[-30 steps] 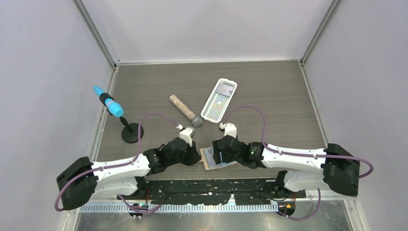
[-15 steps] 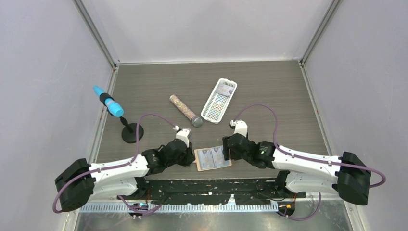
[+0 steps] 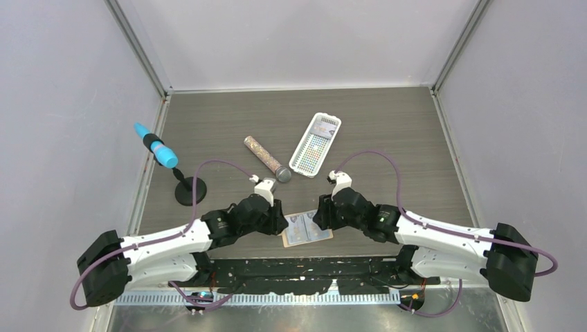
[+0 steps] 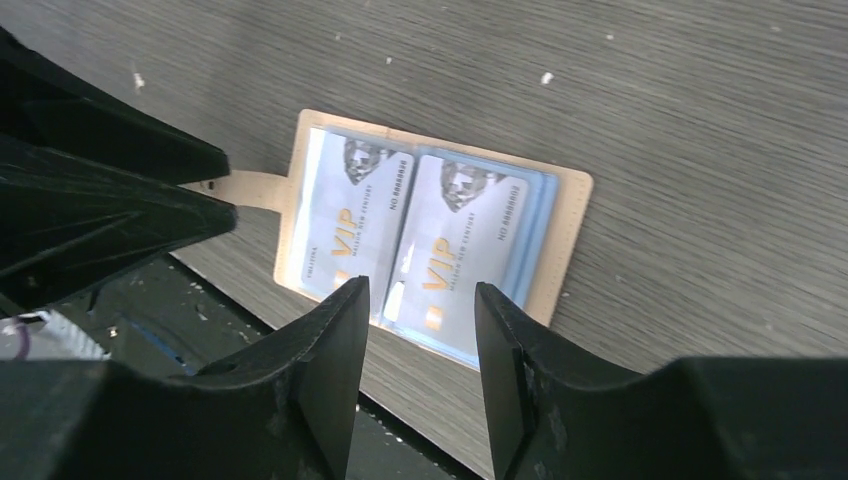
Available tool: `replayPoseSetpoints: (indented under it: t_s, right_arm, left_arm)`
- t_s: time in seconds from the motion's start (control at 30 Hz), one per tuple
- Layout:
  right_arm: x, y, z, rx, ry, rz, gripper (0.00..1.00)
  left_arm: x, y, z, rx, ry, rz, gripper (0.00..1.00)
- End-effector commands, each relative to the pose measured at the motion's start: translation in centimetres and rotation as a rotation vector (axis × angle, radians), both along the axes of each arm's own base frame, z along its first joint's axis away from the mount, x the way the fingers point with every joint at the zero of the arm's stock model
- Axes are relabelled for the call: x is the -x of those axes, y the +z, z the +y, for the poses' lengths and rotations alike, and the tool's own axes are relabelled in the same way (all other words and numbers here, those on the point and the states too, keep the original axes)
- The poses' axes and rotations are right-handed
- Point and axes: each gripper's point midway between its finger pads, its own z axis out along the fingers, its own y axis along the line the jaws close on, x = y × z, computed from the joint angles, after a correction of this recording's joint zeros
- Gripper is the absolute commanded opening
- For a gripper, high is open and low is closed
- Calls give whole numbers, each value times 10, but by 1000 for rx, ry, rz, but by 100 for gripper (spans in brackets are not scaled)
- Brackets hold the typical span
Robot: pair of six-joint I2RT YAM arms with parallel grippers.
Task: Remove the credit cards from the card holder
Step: Remove the credit card from the card holder.
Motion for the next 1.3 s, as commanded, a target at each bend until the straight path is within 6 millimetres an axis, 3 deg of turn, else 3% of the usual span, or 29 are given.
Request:
replayPoseSetpoints:
  t_s: [0.0, 0.33, 0.63, 0.93, 1.27]
  right_arm:
    - [0, 15, 29, -134, 88, -8, 50]
    - [0, 0, 61, -213, 159, 69, 42]
    - [-8, -30, 58, -164, 112, 122, 36]
    - [-6, -50, 54, -140, 100, 166, 35]
    - [-3, -55, 56, -150, 109, 190, 34]
  left_arm:
    - [-3, 18, -26, 86, -46, 5, 37]
    - [-6, -13, -35, 83, -23, 44, 21]
    - [-1, -43, -26, 31, -8, 88, 9]
    - [0, -50, -15, 15, 21, 85, 7]
    - [3, -55, -7, -9, 30, 90, 7]
